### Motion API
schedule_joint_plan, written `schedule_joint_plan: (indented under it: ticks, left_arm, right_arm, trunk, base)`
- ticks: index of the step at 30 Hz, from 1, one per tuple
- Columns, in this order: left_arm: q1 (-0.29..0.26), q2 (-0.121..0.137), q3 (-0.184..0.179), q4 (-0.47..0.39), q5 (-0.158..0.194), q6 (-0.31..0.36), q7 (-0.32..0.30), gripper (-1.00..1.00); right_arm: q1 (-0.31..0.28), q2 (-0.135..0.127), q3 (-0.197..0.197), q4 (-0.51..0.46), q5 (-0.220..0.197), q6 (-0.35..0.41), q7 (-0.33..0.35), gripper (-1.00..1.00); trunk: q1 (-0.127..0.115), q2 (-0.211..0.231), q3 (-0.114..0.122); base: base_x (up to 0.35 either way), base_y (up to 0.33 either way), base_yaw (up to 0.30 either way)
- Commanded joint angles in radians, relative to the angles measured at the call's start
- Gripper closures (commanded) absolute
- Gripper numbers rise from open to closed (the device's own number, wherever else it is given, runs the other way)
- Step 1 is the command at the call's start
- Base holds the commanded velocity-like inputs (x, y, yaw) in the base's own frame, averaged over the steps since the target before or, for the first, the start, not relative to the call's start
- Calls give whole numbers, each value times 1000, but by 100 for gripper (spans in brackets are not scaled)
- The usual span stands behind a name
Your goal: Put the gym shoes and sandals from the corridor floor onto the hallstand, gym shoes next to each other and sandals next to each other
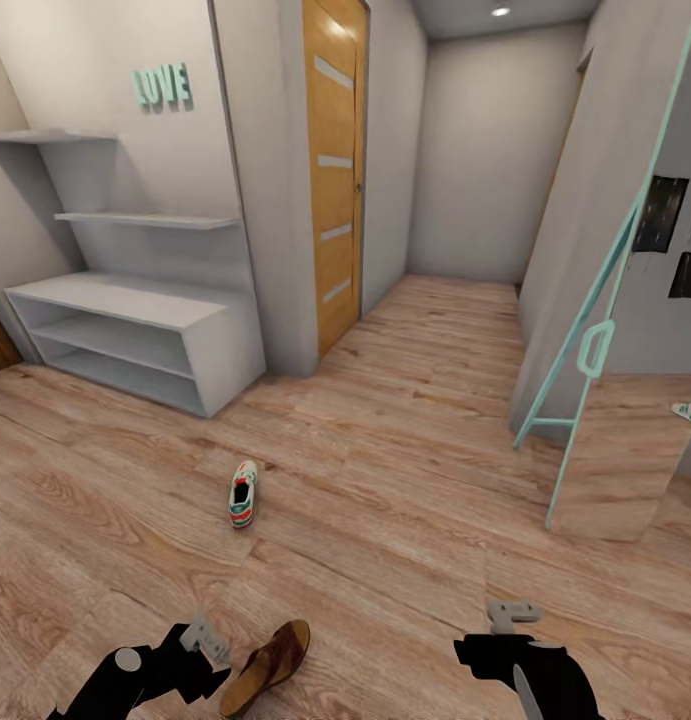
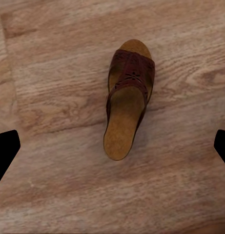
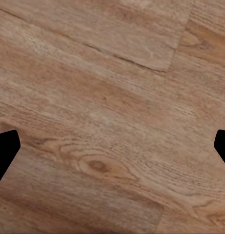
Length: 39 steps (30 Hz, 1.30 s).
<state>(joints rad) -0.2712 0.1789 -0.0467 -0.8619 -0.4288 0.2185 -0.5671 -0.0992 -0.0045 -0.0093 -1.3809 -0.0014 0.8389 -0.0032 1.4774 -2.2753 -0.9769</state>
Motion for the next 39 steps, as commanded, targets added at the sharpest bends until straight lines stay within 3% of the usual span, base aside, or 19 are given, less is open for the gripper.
schedule_joint_plan:
  ticks: [1,32,39]
  left_arm:
    - [0,1,-1,-2,-5,4,-3,-100]
    - [-1,2,18,-6,-2,-13,-1,-100]
    - [-33,2,18,-6,-3,-12,-1,-100]
  right_arm:
    - [-1,0,0,-1,0,5,0,-100]
    - [-1,0,0,-1,0,5,0,-100]
    - [-1,0,0,-1,0,5,0,-100]
  trunk:
    - [4,-8,-6]
    - [123,-225,-152]
    - [126,-226,-190]
  base:
    - [0,0,0]
    - [0,0,0]
    - [0,0,0]
